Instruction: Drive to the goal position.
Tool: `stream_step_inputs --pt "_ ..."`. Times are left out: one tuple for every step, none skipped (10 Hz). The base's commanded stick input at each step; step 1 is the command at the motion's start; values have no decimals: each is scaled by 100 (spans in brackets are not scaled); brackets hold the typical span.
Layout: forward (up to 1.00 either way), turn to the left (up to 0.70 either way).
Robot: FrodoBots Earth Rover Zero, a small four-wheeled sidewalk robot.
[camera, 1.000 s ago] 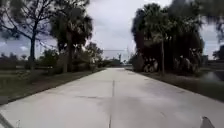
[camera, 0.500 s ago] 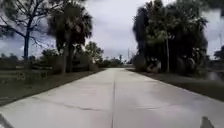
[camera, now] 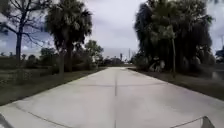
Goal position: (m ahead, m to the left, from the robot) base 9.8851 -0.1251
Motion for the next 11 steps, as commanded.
stream_step_inputs --pt "85 0" --pt "85 0" --pt "85 0" --pt "85 0" --pt "85 0" --pt "85 0" --pt "85 0" --pt "85 0" --pt "85 0" --pt "85 0" --pt "85 0"
